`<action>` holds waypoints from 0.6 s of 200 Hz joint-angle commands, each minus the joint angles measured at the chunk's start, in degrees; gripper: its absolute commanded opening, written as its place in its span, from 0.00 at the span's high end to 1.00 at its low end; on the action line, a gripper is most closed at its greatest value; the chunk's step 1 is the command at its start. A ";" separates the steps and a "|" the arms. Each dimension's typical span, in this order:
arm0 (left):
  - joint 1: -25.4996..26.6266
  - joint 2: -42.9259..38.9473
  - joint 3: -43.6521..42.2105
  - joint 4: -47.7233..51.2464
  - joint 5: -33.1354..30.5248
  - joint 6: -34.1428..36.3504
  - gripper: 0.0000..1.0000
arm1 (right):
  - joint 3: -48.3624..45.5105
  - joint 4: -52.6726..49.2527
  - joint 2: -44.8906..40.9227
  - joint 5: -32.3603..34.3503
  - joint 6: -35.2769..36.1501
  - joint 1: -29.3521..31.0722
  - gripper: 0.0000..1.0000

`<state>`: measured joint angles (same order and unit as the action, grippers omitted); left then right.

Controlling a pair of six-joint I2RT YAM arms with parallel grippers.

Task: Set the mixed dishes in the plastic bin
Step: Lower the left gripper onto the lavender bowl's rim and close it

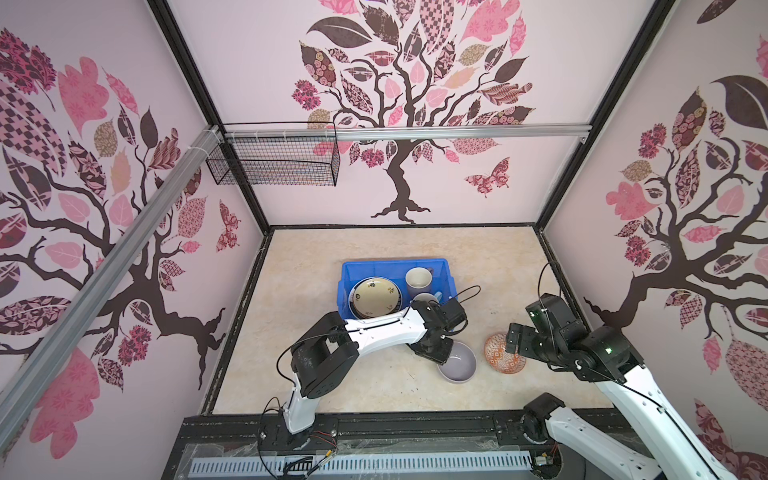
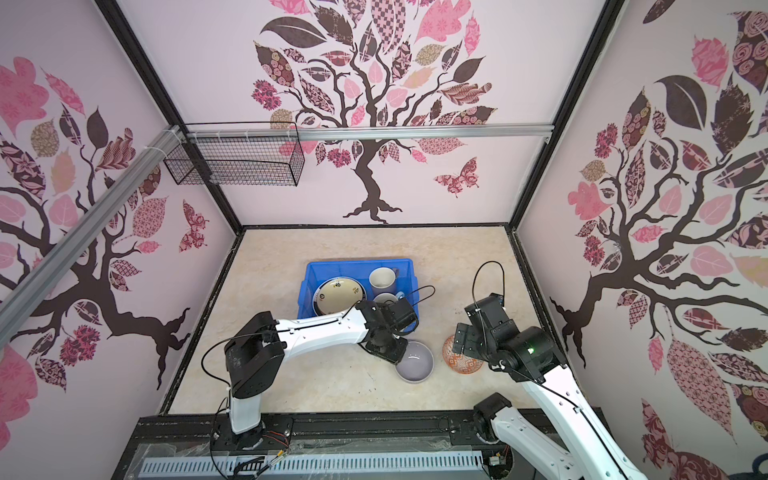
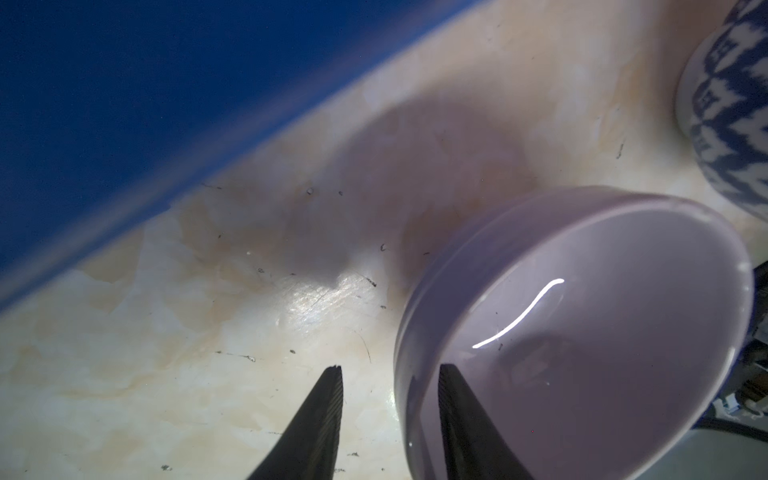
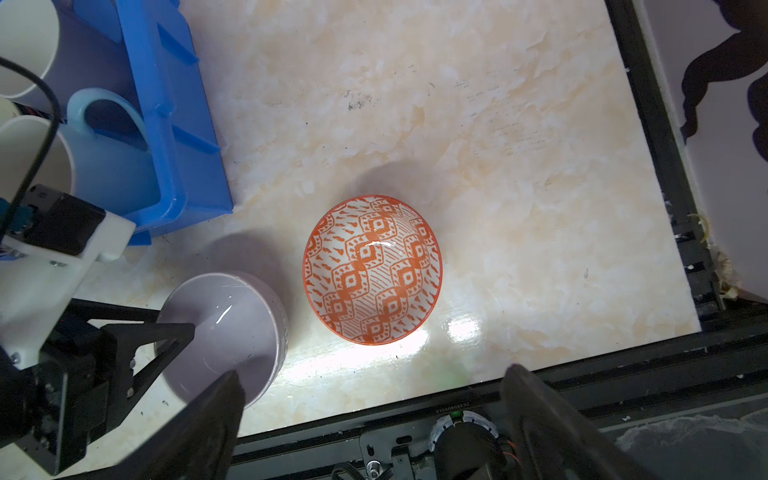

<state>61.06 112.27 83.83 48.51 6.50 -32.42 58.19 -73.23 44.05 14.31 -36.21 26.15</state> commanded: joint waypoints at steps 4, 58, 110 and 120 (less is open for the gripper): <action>0.20 2.24 2.07 0.86 0.75 1.09 0.64 | 2.02 -2.40 0.42 1.86 -0.30 -0.19 0.01; 0.18 3.67 3.57 2.08 0.35 2.00 0.85 | 2.19 -2.10 1.56 2.17 -0.23 -0.14 0.01; 0.18 3.55 5.46 5.45 0.43 2.95 0.96 | 2.53 -1.56 2.41 2.13 0.18 -0.14 0.01; 0.20 3.10 5.89 6.30 0.44 3.15 0.96 | 2.84 -1.45 2.76 2.20 0.32 -0.19 0.00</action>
<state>61.01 115.07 87.31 49.87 5.13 -30.39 58.24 -73.93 46.39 15.38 -36.16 26.15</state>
